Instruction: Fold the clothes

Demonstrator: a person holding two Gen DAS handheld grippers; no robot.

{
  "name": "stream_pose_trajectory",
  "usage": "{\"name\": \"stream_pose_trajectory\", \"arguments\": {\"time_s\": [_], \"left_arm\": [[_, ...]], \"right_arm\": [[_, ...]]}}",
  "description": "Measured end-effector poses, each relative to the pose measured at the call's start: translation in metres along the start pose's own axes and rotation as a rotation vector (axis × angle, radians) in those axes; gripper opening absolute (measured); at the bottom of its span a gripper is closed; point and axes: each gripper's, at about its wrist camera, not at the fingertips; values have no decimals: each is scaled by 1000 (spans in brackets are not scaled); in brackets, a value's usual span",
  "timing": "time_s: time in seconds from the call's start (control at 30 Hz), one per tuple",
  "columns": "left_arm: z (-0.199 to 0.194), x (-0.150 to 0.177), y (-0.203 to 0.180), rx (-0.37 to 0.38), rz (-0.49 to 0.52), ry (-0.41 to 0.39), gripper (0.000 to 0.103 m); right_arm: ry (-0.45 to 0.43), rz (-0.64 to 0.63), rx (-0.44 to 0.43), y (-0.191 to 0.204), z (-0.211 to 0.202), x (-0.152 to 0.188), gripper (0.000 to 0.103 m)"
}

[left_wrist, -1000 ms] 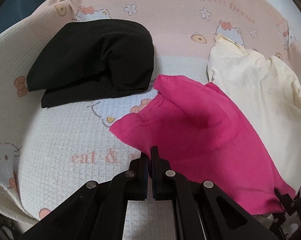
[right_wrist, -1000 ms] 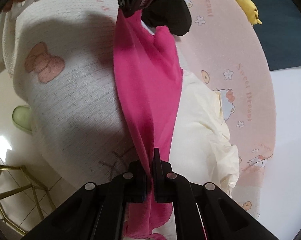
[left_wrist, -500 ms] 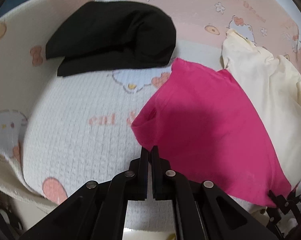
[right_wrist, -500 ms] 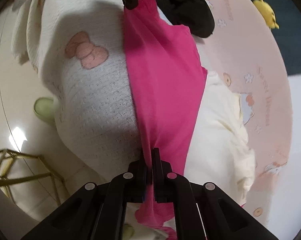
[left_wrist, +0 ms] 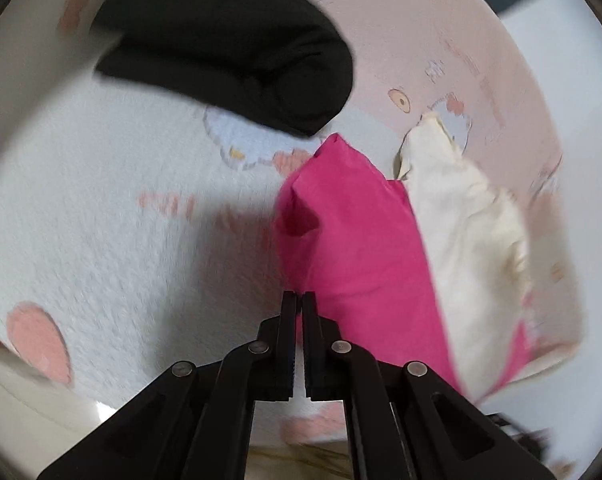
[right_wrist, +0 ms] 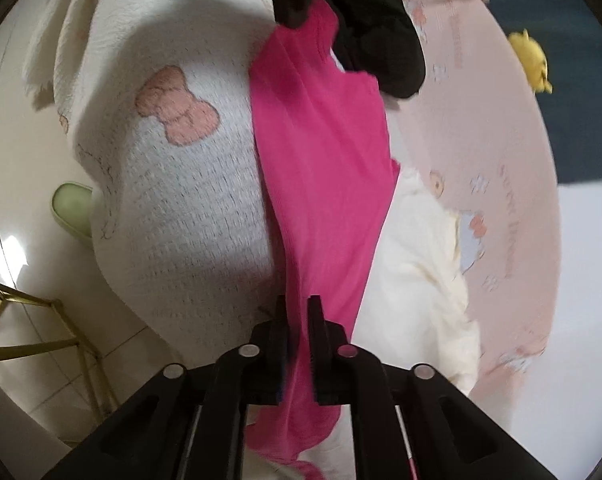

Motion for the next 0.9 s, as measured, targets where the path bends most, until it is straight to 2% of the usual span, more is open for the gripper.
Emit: {"name": "stream_pose_trajectory", "arguments": {"time_s": [0.03, 0.13, 0.2, 0.47, 0.6, 0.7, 0.77, 0.9], "left_arm": [[0, -2, 5, 24, -38, 21, 3], [9, -3, 8, 26, -60, 54, 3], [15, -3, 10, 27, -75, 76, 3], [38, -5, 18, 35, -135, 162, 4], [45, -11, 22, 79, -192, 174, 4], [49, -16, 34, 138, -285, 205, 4], [48, -16, 43, 169, -346, 204, 4], [42, -10, 52, 188, -385, 150, 4]], "right_arm": [[-6, -8, 10, 1, -1, -2, 21], [-25, -31, 56, 2, -3, -7, 32], [-24, -28, 64, 1, -1, -11, 35], [-10, -15, 87, 4, 6, -27, 35], [-22, -40, 126, 7, 8, -35, 35], [-21, -55, 165, 8, 12, -42, 35], [-17, -54, 177, 7, 13, -45, 35], [-8, -45, 187, 4, 18, -51, 35]]}}
Point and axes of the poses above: each gripper's, at about its wrist camera, not at the fingertips, and z roughly the way its jaws point, y to its left, x to its underside, and after that the axes turned 8 degrees about -z, right-handed
